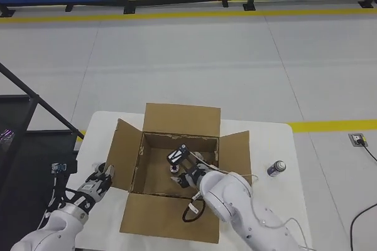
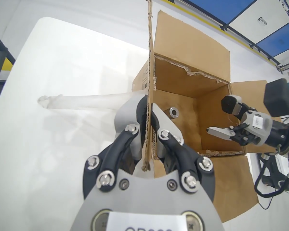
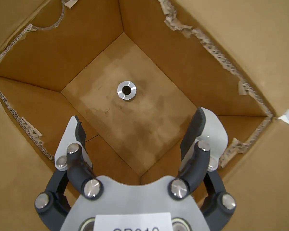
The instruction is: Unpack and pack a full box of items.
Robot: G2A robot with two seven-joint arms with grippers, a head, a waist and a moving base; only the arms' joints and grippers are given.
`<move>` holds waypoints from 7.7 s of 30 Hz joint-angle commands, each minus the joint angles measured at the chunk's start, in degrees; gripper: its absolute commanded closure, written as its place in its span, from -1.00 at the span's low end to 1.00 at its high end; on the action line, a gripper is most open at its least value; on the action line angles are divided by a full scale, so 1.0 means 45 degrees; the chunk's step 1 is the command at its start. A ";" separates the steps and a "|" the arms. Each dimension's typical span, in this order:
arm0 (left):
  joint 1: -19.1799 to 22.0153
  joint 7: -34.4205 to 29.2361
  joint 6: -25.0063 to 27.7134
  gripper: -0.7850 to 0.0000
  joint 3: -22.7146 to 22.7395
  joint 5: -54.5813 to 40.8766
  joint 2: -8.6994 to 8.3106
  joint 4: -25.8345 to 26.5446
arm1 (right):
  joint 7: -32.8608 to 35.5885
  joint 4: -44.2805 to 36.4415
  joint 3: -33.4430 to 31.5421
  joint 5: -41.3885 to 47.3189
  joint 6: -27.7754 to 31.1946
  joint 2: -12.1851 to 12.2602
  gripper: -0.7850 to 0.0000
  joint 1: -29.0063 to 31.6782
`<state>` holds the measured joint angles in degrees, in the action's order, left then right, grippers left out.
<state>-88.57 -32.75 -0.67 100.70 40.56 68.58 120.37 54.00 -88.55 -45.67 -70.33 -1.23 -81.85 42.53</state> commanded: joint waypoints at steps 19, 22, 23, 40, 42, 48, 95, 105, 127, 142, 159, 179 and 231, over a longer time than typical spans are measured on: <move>-0.1204 0.0933 0.0564 -1.00 0.1326 -0.2116 -0.0020 0.0243 | -0.2296 0.7552 0.2910 0.2558 -0.1215 -0.2551 -0.88 -0.3310; -0.1330 0.0981 0.0706 -1.00 0.1413 -0.2209 -0.0031 0.0228 | -0.2489 0.8277 0.3081 0.2563 -0.1257 -0.2830 -0.47 -0.3535; -0.1363 0.1003 0.0734 -1.00 0.1418 -0.2218 -0.0034 0.0225 | -0.2555 0.8463 0.3116 0.2584 -0.1263 -0.2916 -0.36 -0.3588; -0.1328 0.0936 0.0926 -1.00 0.1189 -0.2029 -0.0110 -0.0011 | -0.2496 0.7917 0.2503 0.2623 -0.1255 -0.3396 1.00 -0.3778; -0.1147 0.0821 0.0942 -1.00 0.1059 -0.1948 -0.0130 -0.0085 | -0.1937 0.6181 0.2137 0.1947 -0.1747 -0.3110 1.00 -0.3330; -0.0572 0.0481 0.1141 -1.00 0.0694 -0.1851 -0.0188 -0.0222 | 0.0937 -0.1226 0.0119 -0.1340 -0.2452 -0.1833 1.00 -0.0327; -0.0427 0.0722 0.1457 -1.00 0.0426 -0.2492 -0.0444 -0.0808 | -0.1505 -0.1646 -1.0091 -0.1646 -0.0458 -0.0133 0.35 0.7197; -0.0623 0.0813 0.1488 -1.00 0.1177 -0.2726 -0.0515 -0.0743 | -0.1617 -0.1874 -0.9971 -0.1389 -0.0606 -0.0072 -0.64 0.7318; -0.0952 0.1758 0.1282 -1.00 0.1176 -0.2894 -0.0527 -0.0507 | 0.0165 -0.5595 -0.9092 0.3388 0.0196 0.0077 -1.00 0.6342; -0.1693 0.2269 0.1315 -1.00 0.1778 -0.3516 -0.0500 -0.0149 | 0.0519 -0.5083 -0.7499 0.2869 -0.0459 0.0139 -1.00 0.4796; -0.1714 0.2261 0.1308 -1.00 0.1794 -0.3555 -0.0499 -0.0109 | -0.0110 -0.9018 -0.8245 0.2279 -0.0781 0.0310 -1.00 0.6333; -0.1714 0.2261 0.1308 -1.00 0.1794 -0.3555 -0.0499 -0.0109 | -0.0110 -0.9018 -0.8245 0.2279 -0.0781 0.0310 -1.00 0.6333; -0.1714 0.2261 0.1308 -1.00 0.1794 -0.3555 -0.0499 -0.0109 | -0.2493 -0.3280 -0.9218 -0.0879 -0.1006 0.0849 -1.00 0.8622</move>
<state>-96.29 -22.57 5.22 108.77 24.56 66.33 119.88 44.05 -103.81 -87.46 -73.50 -5.06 -78.00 81.57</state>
